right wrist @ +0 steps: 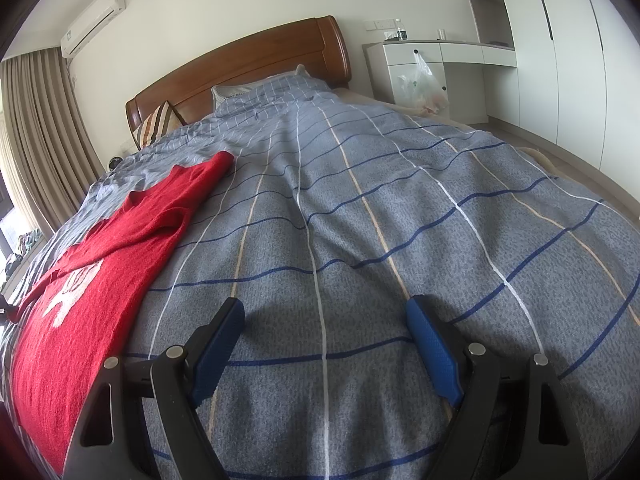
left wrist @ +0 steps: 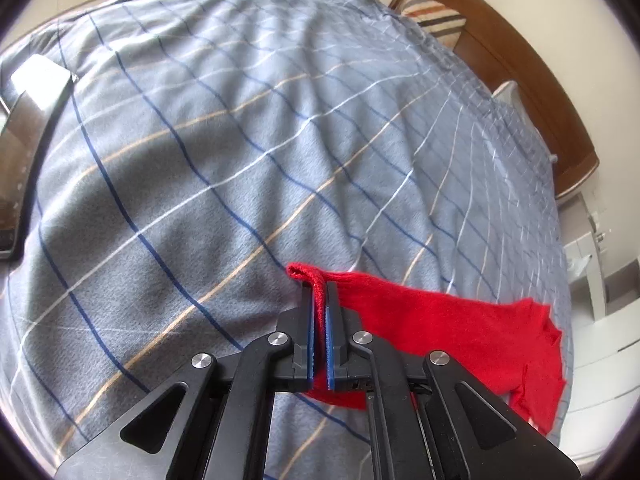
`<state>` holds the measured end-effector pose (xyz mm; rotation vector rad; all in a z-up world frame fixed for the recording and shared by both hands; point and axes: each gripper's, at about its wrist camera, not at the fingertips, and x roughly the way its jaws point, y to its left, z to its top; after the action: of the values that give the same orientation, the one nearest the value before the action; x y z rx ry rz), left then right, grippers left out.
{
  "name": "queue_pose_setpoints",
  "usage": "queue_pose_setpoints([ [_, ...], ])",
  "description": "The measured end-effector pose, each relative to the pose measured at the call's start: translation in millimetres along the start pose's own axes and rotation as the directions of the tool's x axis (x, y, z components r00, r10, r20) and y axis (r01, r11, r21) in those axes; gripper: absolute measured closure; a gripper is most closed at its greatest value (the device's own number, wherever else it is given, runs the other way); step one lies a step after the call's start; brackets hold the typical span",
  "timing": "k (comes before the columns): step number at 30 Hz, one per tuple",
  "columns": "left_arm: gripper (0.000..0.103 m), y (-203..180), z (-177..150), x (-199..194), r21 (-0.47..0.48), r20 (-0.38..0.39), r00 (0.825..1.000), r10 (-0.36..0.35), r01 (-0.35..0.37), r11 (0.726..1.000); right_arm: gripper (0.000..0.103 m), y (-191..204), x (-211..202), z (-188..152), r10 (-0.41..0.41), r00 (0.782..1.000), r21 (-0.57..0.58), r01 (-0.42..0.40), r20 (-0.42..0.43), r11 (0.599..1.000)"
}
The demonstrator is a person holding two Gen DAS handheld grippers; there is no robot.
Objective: Fold small clothes
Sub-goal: 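Grasp the other sleeve cuff with the left gripper and fold it across the body, then grasp the sweater's side edge with the left gripper and fold it inward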
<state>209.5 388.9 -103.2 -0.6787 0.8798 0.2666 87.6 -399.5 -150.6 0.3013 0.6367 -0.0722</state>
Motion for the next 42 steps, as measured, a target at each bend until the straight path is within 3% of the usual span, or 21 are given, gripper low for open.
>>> queue_pose_setpoints([
  [3, 0.101, -50, 8, -29, 0.089, 0.047, 0.997, -0.065, 0.061, 0.994, 0.02, 0, 0, 0, -0.001, 1.0, -0.001, 0.001, 0.0, 1.0],
  [6, 0.101, -136, 9, -56, 0.237, 0.057, 0.983, -0.176, 0.158, 0.959, 0.02, 0, 0, -1, -0.001, 1.0, -0.001, 0.001, 0.0, 1.0],
  [9, 0.101, -231, -4, -79, 0.386, 0.023, 0.957, -0.289, 0.258, 0.886, 0.02, 0, 0, 0, -0.001, 1.0, -0.002, 0.001, 0.001, 1.0],
  [12, 0.101, -325, -35, -88, 0.525, -0.029, 0.934, -0.357, 0.318, 0.789, 0.02, 0, 0, 0, -0.002, 1.0, -0.002, 0.002, 0.001, 1.0],
  [16, 0.101, -412, -97, -78, 0.634, -0.123, 0.911, -0.394, 0.378, 0.675, 0.02, -1, -2, 0, -0.003, 1.0, -0.003, 0.003, 0.0, 1.0],
  [20, 0.099, -457, -166, -40, 0.683, -0.237, 0.902, -0.361, 0.419, 0.598, 0.02, -1, -1, 0, -0.002, 1.0, -0.004, 0.002, 0.001, 1.0],
  [21, 0.092, -462, -183, -27, 0.694, -0.257, 0.909, -0.329, 0.41, 0.592, 0.02, -1, -1, 0, -0.002, 1.0, -0.004, 0.002, 0.001, 1.0],
  [22, 0.068, -462, -200, -13, 0.702, -0.272, 0.919, -0.286, 0.393, 0.594, 0.02, -1, -1, 0, -0.002, 1.0, -0.003, 0.002, 0.001, 1.0],
  [24, 0.033, -449, -233, 7, 0.711, -0.269, 0.939, -0.215, 0.345, 0.612, 0.02, -1, -1, 0, -0.002, 1.0, -0.003, 0.002, 0.001, 1.0],
  [25, 0.033, -438, -248, 7, 0.714, -0.266, 0.94, -0.211, 0.34, 0.612, 0.02, -1, -1, 0, -0.002, 1.0, -0.003, 0.002, 0.001, 1.0],
  [28, 0.033, -398, -284, -6, 0.73, -0.307, 0.924, -0.229, 0.384, 0.566, 0.02, -2, -1, 1, -0.003, 1.0, -0.004, 0.003, 0.001, 1.0],
  [31, 0.033, -346, -296, -26, 0.754, -0.298, 0.929, -0.219, 0.37, 0.543, 0.02, -1, -1, 0, -0.004, 1.0, -0.005, 0.004, 0.0, 1.0],
  [33, 0.033, -312, -286, -32, 0.769, -0.248, 0.949, -0.196, 0.316, 0.556, 0.02, -2, -2, 0, -0.007, 1.0, -0.007, 0.007, -0.002, 1.0],
  [35, 0.033, -280, -262, -29, 0.772, -0.174, 0.973, -0.15, 0.229, 0.593, 0.02, -2, -2, 1, -0.012, 1.0, -0.011, 0.012, -0.003, 1.0],
  [36, 0.039, -266, -247, -24, 0.761, -0.145, 0.982, -0.119, 0.188, 0.621, 0.02, -2, -2, 1, -0.014, 1.0, -0.013, 0.014, -0.003, 1.0],
  [37, 0.051, -254, -232, -16, 0.745, -0.126, 0.987, -0.096, 0.158, 0.648, 0.02, -2, -2, 1, -0.016, 1.0, -0.015, 0.016, -0.003, 1.0],
  [39, 0.058, -234, -209, -3, 0.713, -0.109, 0.991, -0.082, 0.135, 0.688, 0.02, -1, -2, 1, -0.019, 1.0, -0.018, 0.019, -0.003, 1.0],
  [40, 0.058, -231, -203, 3, 0.711, -0.105, 0.991, -0.087, 0.136, 0.69, 0.02, 0, -2, 0, -0.021, 1.0, -0.019, 0.021, -0.003, 1.0],
  [42, 0.057, -235, -201, 15, 0.739, -0.113, 0.989, -0.098, 0.15, 0.657, 0.02, 1, -2, 0, -0.023, 1.0, -0.022, 0.023, -0.002, 0.999],
])
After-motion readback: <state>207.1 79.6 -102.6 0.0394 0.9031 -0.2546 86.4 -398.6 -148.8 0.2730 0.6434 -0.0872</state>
